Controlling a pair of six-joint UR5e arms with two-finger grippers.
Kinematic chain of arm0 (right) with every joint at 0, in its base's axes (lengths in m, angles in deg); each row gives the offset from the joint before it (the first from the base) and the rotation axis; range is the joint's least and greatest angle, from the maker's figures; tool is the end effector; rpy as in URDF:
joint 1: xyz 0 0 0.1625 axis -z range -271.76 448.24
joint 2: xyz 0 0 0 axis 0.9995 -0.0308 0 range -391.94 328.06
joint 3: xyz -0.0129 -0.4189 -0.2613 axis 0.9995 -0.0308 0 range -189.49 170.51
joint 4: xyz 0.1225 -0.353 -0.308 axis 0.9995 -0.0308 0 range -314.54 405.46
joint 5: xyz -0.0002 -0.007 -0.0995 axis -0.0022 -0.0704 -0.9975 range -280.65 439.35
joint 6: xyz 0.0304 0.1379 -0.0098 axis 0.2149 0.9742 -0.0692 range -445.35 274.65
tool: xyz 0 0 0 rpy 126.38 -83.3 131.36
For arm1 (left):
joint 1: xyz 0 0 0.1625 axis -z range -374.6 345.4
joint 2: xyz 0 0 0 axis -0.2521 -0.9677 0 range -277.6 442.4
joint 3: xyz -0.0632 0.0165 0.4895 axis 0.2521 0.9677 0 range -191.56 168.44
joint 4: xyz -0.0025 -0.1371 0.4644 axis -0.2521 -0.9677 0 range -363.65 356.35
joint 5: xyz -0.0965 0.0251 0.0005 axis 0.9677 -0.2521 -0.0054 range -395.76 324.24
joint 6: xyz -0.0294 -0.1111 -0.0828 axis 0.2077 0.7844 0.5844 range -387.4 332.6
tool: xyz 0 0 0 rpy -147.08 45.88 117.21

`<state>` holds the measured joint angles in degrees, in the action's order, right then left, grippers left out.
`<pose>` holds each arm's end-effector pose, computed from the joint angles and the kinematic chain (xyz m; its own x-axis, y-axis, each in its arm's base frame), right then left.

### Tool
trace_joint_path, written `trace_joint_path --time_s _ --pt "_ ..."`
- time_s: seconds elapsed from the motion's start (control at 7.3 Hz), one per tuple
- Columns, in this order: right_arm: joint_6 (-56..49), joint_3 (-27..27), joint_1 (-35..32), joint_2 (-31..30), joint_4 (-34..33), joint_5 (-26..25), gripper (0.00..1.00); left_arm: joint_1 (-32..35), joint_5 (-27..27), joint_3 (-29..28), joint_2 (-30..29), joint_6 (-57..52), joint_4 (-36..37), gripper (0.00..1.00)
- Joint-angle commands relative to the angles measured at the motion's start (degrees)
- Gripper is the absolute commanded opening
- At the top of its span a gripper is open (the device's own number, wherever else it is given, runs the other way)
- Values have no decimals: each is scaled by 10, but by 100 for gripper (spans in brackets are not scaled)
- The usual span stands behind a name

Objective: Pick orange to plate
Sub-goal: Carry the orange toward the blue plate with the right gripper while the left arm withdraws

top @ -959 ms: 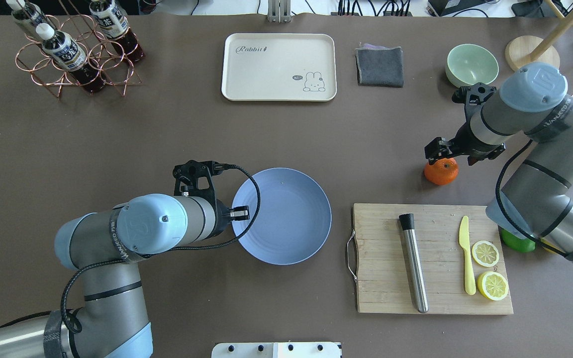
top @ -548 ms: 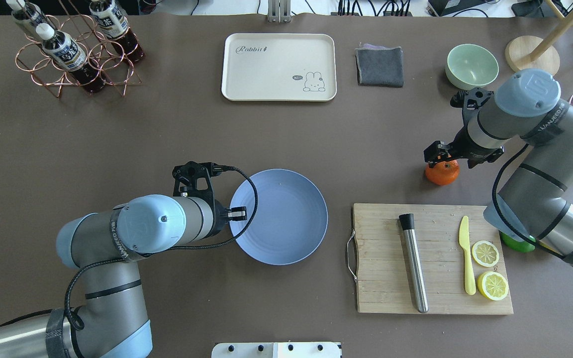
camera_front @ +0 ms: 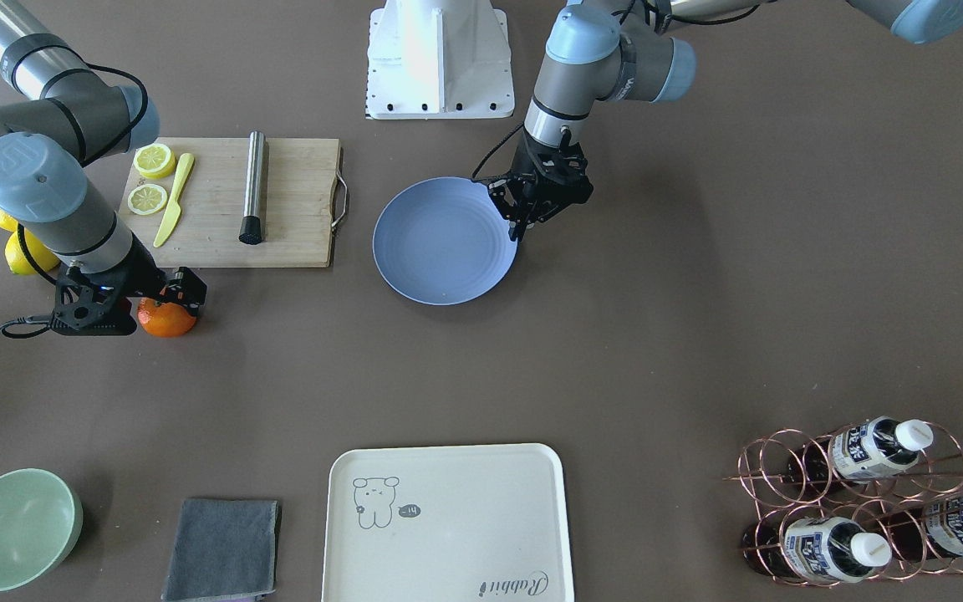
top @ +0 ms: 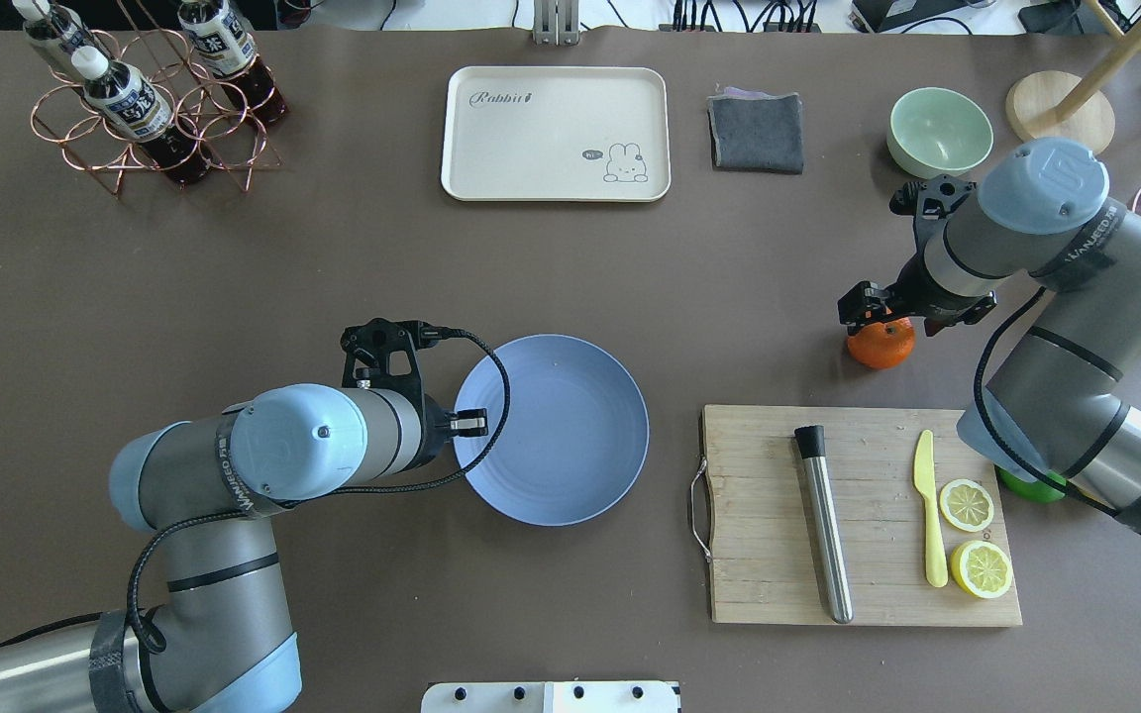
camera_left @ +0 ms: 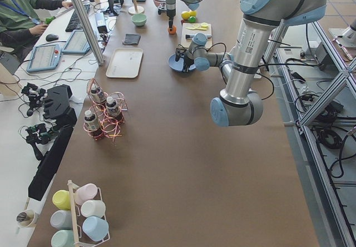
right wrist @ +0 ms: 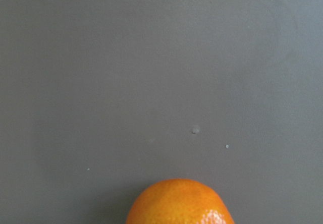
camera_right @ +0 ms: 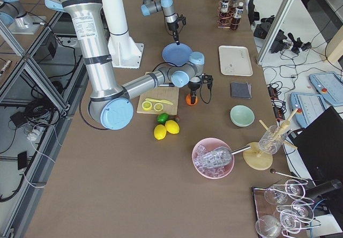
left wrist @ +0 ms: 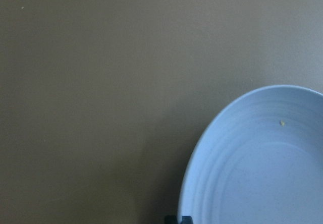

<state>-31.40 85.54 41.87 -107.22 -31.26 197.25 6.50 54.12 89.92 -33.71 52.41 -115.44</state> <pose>-0.4451 -0.5641 0.5334 0.7407 0.0230 0.6715 -0.0342 0.9994 0.0035 0.6599 -0.3978 0.3083 0.5316 -0.0156 -0.8468 0.2720 0.9500 0.1533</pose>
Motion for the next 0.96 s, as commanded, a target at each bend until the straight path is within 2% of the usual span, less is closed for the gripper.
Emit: trace_joint_path --time_s 0.0,0.14,0.41,0.55,0.68,0.82 --pt "-1 -10 3 0 1 0 100 0 -1 -4 0 -1 1 51" --pt "0 -17 3 -2 25 -1 100 0 -1 -9 0 -4 -1 98" --pt "0 -25 4 -2 40 0 99 3 -8 -8 -1 -4 -2 98" --pt "12 -20 4 1 42 1 24 9 -8 -6 -1 -4 -2 98" --pt "12 -17 5 5 43 1 0 15 -8 -6 -1 -6 -2 98" --pt "8 -6 4 7 42 6 0 29 -2 3 -1 -29 -2 98"
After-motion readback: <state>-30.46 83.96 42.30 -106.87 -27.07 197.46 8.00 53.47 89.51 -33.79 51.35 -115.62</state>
